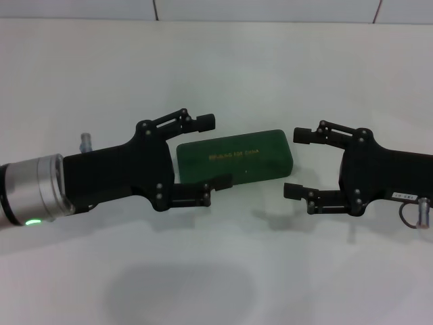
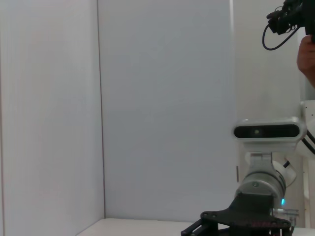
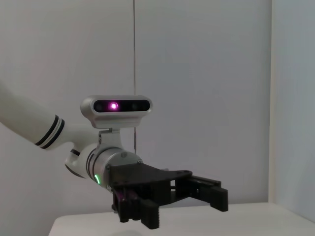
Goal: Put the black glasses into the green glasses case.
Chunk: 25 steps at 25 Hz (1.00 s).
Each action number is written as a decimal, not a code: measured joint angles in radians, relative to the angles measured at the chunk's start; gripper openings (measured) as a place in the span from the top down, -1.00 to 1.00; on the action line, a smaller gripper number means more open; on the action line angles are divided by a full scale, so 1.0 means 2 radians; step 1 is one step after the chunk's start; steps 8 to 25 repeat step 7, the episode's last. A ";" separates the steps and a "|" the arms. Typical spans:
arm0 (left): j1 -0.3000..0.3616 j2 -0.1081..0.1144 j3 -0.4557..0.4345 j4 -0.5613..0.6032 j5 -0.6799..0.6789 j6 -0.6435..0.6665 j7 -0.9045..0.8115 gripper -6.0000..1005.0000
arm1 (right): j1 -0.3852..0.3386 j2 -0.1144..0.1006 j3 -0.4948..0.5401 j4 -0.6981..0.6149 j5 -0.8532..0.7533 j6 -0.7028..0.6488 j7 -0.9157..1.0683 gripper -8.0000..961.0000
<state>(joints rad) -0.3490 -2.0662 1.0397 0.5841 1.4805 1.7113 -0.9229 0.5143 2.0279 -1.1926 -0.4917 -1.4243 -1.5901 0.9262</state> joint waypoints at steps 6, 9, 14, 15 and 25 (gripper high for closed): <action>0.002 0.000 0.001 0.000 0.002 0.002 0.000 -0.75 | 0.004 0.000 -0.007 0.008 0.000 0.000 0.000 -0.77; 0.002 0.000 0.001 0.000 0.003 0.002 0.000 -0.75 | 0.005 0.000 -0.010 0.008 0.000 0.001 0.000 -0.77; 0.002 0.000 0.001 0.000 0.003 0.002 0.000 -0.75 | 0.005 0.000 -0.010 0.008 0.000 0.001 0.000 -0.77; 0.002 0.000 0.001 0.000 0.003 0.002 0.000 -0.75 | 0.005 0.000 -0.010 0.008 0.000 0.001 0.000 -0.77; 0.002 0.000 0.001 0.000 0.003 0.002 0.000 -0.75 | 0.005 0.000 -0.010 0.008 0.000 0.001 0.000 -0.77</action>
